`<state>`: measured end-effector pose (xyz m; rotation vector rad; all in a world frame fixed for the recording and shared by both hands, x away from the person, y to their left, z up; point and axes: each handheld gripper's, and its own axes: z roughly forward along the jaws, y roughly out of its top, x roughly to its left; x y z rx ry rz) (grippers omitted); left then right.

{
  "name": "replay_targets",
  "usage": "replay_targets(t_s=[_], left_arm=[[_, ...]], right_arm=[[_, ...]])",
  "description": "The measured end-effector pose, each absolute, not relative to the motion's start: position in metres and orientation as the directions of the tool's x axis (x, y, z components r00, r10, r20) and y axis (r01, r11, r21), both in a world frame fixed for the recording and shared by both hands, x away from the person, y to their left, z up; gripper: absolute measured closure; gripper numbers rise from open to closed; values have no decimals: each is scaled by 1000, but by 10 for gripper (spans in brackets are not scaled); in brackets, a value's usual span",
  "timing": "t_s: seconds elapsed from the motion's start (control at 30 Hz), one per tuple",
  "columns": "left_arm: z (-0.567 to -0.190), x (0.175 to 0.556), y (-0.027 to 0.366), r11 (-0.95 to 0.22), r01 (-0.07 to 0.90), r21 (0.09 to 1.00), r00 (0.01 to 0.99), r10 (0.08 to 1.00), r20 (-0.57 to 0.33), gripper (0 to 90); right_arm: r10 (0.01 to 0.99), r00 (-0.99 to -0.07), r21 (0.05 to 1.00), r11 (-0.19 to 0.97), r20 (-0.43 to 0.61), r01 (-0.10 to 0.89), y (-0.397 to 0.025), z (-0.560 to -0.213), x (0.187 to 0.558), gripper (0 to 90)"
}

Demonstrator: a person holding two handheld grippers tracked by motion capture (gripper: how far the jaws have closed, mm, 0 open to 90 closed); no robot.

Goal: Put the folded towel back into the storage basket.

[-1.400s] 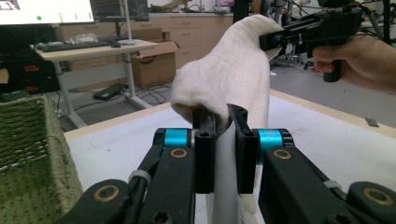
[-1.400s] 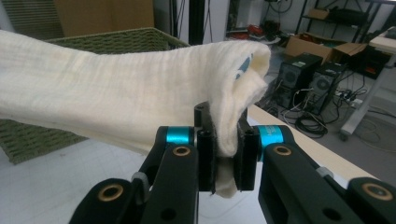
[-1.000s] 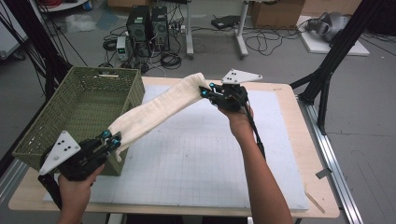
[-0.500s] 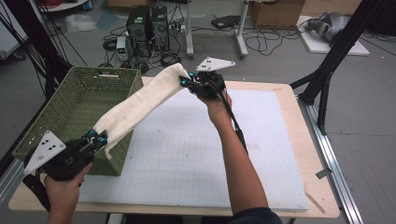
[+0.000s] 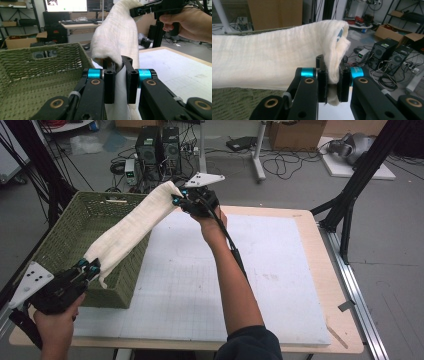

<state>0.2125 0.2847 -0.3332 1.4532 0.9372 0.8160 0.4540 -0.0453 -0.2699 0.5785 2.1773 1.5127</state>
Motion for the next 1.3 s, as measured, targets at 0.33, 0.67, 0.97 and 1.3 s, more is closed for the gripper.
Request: replay_targets(t_s=[0.33, 0.67, 0.97, 1.3], left_arm=[[-333, 211, 294, -22, 94, 995, 405, 914, -18, 817], [-336, 208, 309, -32, 114, 993, 356, 935, -11, 818], [-343, 206, 325, -1, 135, 991, 303, 952, -40, 867], [-341, 201, 334, 5, 114, 993, 280, 959, -37, 870]], right_arm=[[553, -827, 941, 323, -105, 97, -15, -267, 468, 826], [551, -827, 932, 346, -111, 106, 26, -273, 484, 826], [544, -838, 949, 284, -43, 136, 48, -280, 497, 835], [397, -909, 911, 409, -127, 50, 123, -278, 492, 835]])
